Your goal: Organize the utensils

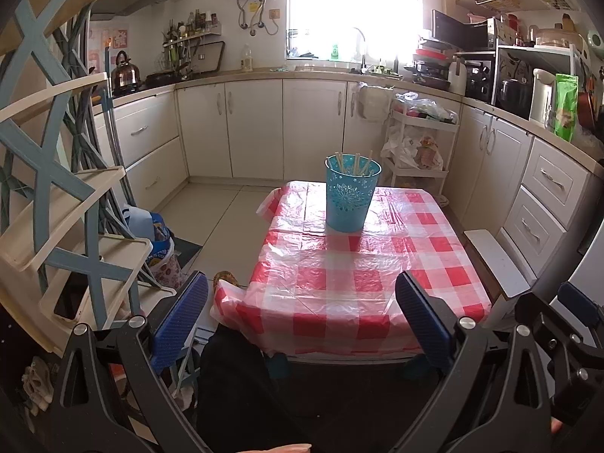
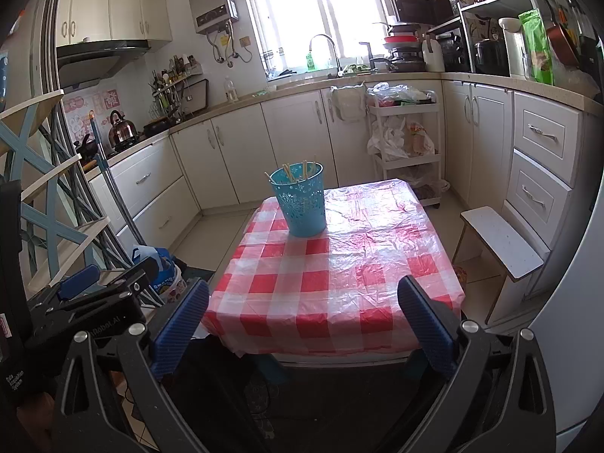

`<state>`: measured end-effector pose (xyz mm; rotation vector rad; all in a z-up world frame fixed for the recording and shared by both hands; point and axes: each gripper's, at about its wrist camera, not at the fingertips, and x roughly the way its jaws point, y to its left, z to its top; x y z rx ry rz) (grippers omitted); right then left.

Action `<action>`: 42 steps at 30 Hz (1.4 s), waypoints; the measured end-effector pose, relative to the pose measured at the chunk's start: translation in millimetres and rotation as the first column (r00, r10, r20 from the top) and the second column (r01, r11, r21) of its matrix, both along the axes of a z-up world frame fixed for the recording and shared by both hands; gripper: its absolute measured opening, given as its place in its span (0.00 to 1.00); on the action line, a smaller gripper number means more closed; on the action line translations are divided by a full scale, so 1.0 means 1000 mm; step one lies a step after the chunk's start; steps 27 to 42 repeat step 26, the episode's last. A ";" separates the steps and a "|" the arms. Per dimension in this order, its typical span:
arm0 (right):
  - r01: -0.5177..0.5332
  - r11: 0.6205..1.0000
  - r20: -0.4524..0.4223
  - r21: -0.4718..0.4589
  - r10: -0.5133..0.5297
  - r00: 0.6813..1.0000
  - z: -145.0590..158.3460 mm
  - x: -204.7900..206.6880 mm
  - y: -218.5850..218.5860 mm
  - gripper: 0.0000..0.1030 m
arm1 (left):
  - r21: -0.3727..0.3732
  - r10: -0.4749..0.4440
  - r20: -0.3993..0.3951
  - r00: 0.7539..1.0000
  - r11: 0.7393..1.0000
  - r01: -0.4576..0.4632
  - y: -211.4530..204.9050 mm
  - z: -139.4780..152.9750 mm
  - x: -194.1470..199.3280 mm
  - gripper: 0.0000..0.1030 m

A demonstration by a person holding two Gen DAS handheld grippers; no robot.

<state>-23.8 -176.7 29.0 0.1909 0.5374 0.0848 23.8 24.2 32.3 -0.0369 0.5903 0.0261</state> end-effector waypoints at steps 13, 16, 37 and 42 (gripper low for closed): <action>0.003 1.000 -0.007 0.010 -0.003 1.000 -0.007 -0.002 0.002 0.93 | -0.119 -0.094 -0.018 0.995 0.989 0.091 0.008 -0.012 0.004 0.93; 0.010 1.000 0.006 0.012 -0.010 1.000 -0.008 -0.004 0.003 0.93 | -0.084 -0.098 0.001 0.995 0.992 0.098 0.000 -0.010 0.000 0.93; 0.013 1.000 0.027 0.011 -0.013 1.000 -0.003 -0.007 0.007 0.93 | -0.032 -0.035 -0.002 0.999 0.999 0.035 -0.003 -0.005 0.002 0.93; 0.013 1.000 0.027 0.011 -0.013 1.000 -0.003 -0.007 0.007 0.93 | -0.032 -0.035 -0.002 0.999 0.999 0.035 -0.003 -0.005 0.002 0.93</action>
